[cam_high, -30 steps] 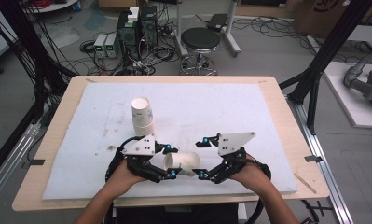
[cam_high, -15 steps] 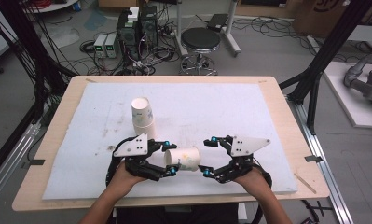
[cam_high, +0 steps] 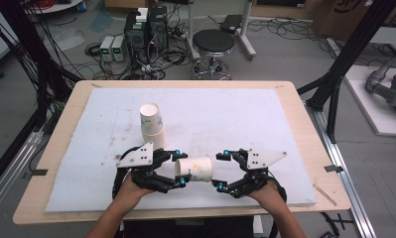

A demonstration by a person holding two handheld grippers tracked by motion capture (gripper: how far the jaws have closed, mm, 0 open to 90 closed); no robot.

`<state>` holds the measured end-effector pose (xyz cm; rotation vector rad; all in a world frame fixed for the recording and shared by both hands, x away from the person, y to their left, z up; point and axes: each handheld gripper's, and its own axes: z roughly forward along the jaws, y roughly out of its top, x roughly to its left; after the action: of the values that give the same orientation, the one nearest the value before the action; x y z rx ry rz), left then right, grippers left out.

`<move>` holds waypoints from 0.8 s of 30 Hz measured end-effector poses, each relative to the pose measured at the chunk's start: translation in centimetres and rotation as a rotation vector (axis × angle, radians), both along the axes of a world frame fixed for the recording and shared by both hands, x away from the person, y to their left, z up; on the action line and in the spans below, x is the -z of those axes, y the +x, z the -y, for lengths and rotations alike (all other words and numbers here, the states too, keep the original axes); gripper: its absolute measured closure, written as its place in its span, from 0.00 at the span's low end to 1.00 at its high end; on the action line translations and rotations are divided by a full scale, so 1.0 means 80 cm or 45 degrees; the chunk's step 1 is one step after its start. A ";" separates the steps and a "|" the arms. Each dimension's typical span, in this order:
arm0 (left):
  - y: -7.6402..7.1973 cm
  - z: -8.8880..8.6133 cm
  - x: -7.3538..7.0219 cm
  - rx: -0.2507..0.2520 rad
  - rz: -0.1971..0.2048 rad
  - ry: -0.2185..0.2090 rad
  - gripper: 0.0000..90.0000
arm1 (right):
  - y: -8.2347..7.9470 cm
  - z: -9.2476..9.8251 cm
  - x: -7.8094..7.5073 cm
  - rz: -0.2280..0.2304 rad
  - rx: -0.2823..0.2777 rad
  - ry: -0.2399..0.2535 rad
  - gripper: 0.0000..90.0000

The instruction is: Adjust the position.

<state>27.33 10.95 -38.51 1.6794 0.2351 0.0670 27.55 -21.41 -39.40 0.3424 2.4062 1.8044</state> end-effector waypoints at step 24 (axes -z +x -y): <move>-0.005 0.010 -0.001 0.095 0.000 -0.033 0.40 | 0.000 -0.014 0.006 -0.052 -0.117 0.021 0.23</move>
<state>26.93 10.14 -38.45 1.6611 0.1728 0.0081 27.53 -20.32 -39.88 0.2764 2.4744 1.8738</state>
